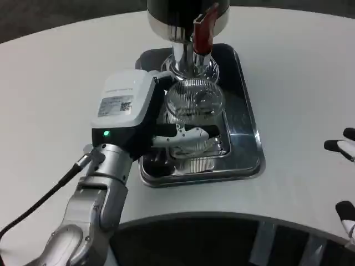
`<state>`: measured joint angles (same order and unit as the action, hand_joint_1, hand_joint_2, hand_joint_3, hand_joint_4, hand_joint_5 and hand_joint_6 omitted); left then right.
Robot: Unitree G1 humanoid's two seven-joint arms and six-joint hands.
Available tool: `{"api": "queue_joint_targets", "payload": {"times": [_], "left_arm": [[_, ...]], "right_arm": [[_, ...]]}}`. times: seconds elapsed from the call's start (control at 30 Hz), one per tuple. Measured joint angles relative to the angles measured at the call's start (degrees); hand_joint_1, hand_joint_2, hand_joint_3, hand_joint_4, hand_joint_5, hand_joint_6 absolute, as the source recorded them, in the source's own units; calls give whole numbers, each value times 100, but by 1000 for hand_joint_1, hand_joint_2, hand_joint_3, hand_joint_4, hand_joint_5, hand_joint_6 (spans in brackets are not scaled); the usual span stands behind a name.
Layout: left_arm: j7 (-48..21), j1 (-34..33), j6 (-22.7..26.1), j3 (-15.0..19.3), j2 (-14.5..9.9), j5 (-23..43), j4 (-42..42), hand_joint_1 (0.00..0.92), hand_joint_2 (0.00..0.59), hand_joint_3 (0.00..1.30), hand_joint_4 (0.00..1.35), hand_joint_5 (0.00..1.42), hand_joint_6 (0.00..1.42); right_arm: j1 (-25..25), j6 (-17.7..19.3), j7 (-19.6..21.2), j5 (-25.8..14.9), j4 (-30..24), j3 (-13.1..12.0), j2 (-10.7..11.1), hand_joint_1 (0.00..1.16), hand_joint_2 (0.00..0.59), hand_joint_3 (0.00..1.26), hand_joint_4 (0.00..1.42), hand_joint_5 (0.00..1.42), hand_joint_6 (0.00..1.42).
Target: Grasp the cup under the faucet to collect the drink, then remove the cup.
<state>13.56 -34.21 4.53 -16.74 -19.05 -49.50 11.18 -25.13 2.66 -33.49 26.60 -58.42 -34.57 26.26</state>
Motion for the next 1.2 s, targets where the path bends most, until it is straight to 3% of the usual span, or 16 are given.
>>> {"api": "queue_joint_targets", "payload": {"times": [0.1, 0.23, 0.43, 0.6, 0.9, 1.2], "left_arm": [[0, 24, 32, 2, -23, -44, -53, 251, 78, 522, 270, 519, 874], [5, 118, 77, 5, -30, -96, -166, 230, 71, 474, 148, 342, 531], [-64, 128, 282, 2, -68, -246, -262, 204, 60, 357, 8, 219, 355], [-268, 102, 309, -1, -98, -266, -298, 174, 55, 243, 0, 175, 301], [-347, 103, 107, 23, -108, -52, -493, 140, 57, 70, 0, 121, 274], [-386, 259, -99, 278, -206, 203, -1160, 126, 67, 98, 0, 139, 280]], "right_arm": [[6, 0, 21, -14, 6, 17, -17, 354, 549, 110, 0, 0, 0], [15, 0, 34, -12, 41, 88, -20, 365, 558, 125, 0, 0, 0], [28, 0, 111, -126, 95, 100, -53, 374, 568, 153, 0, 0, 13], [45, 1, 210, -323, 137, 41, -57, 372, 568, 172, 0, 0, 16], [35, 30, 227, -334, 152, 14, -46, 370, 568, 184, 0, 0, 17], [53, 30, 227, -323, 152, 107, -43, 368, 568, 194, 0, 0, 17]]}}
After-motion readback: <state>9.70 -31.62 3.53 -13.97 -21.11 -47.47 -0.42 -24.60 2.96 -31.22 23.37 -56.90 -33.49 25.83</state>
